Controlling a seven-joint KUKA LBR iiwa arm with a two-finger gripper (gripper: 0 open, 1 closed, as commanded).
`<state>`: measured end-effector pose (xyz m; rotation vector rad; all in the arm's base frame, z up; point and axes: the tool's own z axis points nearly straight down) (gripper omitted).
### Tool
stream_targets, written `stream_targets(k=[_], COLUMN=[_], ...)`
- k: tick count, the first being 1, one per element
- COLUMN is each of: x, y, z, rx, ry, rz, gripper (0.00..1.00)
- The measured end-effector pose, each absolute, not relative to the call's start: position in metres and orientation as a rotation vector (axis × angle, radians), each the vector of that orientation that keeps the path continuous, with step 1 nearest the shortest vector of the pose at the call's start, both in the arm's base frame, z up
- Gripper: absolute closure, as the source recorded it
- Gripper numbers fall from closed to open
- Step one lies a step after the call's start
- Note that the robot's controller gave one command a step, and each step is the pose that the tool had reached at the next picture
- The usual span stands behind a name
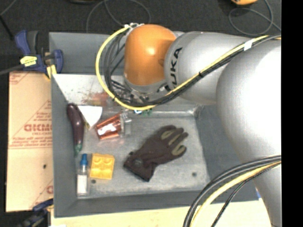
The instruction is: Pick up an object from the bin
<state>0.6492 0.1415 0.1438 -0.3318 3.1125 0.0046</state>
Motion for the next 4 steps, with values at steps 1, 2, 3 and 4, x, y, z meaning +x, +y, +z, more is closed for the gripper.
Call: stream_targets(k=[1,2,3,4], x=[0.651,0.657,0.65,0.65], y=[0.129,0.128,0.129,0.129], z=[0.084,0.059,0.065,0.069], rx=[-0.153,-0.413,-0.628,-0.657], ry=[3.129,3.083,3.061,3.057], rz=[0.004,0.003,0.001,0.001], gripper=[0.0,1.0,1.0,1.0])
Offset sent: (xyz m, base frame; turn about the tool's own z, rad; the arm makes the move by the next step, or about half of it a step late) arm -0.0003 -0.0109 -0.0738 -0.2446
